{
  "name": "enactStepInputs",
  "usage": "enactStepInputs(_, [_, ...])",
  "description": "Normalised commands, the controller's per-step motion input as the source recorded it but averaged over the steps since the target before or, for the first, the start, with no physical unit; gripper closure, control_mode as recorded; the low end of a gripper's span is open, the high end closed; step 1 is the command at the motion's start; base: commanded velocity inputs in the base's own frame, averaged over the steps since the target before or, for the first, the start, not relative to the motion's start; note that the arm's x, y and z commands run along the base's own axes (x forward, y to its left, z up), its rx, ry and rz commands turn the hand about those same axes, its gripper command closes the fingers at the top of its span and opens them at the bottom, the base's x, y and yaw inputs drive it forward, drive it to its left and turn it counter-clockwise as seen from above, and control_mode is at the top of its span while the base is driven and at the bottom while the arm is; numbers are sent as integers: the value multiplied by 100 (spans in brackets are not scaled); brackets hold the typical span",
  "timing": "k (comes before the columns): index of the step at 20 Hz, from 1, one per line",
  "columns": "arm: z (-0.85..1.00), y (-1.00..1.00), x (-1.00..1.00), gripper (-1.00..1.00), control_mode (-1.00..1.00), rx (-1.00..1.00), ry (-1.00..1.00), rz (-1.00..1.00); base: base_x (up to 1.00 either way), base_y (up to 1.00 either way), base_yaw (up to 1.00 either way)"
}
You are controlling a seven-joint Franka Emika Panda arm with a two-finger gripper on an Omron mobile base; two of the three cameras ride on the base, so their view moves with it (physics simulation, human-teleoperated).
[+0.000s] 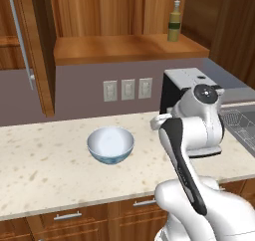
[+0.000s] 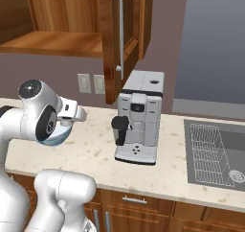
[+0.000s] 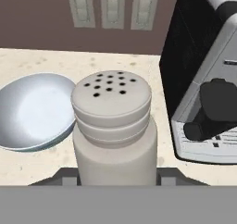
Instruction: Retrieve the bottle and the shaker from the cabinet and place them next to the mixing bowl on the counter. Then add garlic from the fridge to the mixing bowl.
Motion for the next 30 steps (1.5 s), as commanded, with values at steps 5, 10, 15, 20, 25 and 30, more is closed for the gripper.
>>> enactStepInputs(5, [-19,4,14,100,-100,0,9,19,0,0,0])
enactStepInputs(10, [-11,0,34,100,-100,0,0,35,0,0,0])
enactStepInputs(15, [-11,-1,9,100,-100,0,-10,22,0,0,0])
enactStepInputs(20, [-9,0,0,100,-100,-4,-21,9,0,0,0])
enactStepInputs(25, [-8,6,1,100,-100,-1,-17,6,0,0,0])
enactStepInputs(30, [0,12,18,100,-100,0,2,7,0,0,0])
